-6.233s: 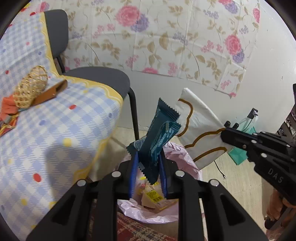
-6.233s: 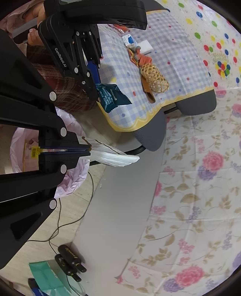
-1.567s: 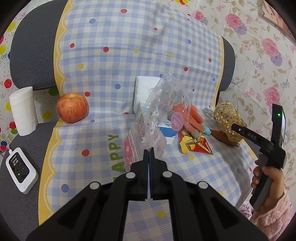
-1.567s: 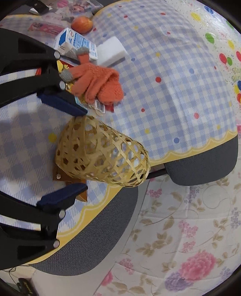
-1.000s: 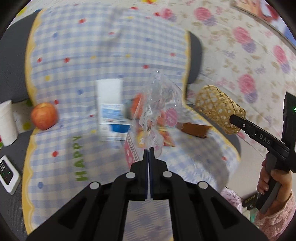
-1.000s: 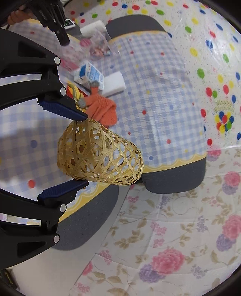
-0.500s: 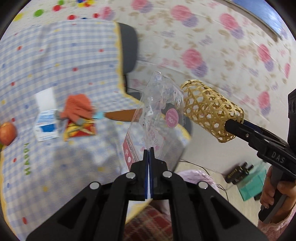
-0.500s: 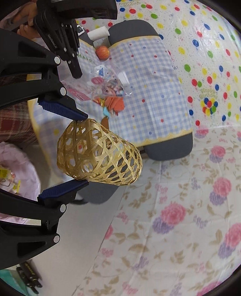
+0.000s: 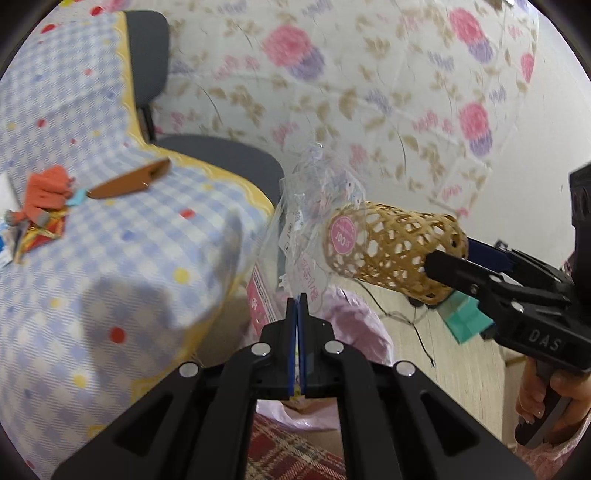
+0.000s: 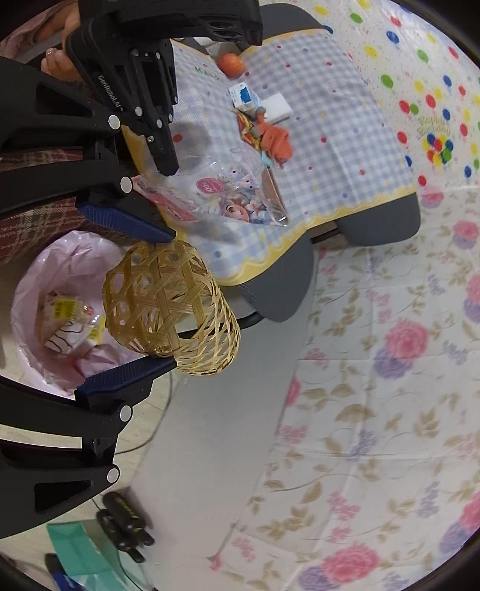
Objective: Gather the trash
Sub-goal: 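Carry both items to the bin and open both tools over it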
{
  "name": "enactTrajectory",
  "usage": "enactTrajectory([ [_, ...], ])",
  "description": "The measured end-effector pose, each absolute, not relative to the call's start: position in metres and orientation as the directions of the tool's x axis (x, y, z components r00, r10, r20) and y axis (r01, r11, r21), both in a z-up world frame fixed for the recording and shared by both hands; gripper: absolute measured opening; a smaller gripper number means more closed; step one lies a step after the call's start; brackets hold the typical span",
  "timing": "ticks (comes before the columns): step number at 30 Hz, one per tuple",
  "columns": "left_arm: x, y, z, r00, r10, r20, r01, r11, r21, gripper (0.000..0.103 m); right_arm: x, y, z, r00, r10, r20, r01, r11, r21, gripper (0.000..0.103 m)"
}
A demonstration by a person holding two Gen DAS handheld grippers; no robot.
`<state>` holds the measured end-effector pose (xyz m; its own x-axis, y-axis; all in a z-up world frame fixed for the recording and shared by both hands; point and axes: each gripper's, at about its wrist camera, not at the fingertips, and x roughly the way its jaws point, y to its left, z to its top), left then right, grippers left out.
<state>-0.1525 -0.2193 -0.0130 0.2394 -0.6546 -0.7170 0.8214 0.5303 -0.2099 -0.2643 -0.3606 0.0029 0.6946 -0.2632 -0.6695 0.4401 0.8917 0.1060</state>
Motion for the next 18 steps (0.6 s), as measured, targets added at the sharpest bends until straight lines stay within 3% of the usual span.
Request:
enactTrajectory([
  [3, -0.155, -0.227, -0.020, 0.221, -0.648, -0.729, 0.829, 0.518, -0.210, 0.000, -0.265, -0.370, -0.004, 0.685, -0.237, -0.689, 0.451, 0.880, 0.147, 0.065],
  [6, -0.154, -0.236, -0.025, 0.206, -0.644, -0.737, 0.833, 0.511, -0.214, 0.000, -0.267, -0.375, -0.004, 0.686, -0.242, -0.687, 0.464, 0.872, 0.156, 0.073],
  [15, -0.157, -0.266, -0.045, 0.128, -0.615, -0.778, 0.864, 0.455, -0.217, 0.001, -0.280, -0.393, 0.012, 0.704, -0.307, -0.641, 0.512, 0.845, 0.158, 0.074],
  [18, -0.156, -0.272, -0.052, 0.119, -0.600, -0.791, 0.863, 0.456, -0.216, 0.024, -0.283, -0.395, 0.016, 0.707, -0.318, -0.632, 0.516, 0.843, 0.153, 0.074],
])
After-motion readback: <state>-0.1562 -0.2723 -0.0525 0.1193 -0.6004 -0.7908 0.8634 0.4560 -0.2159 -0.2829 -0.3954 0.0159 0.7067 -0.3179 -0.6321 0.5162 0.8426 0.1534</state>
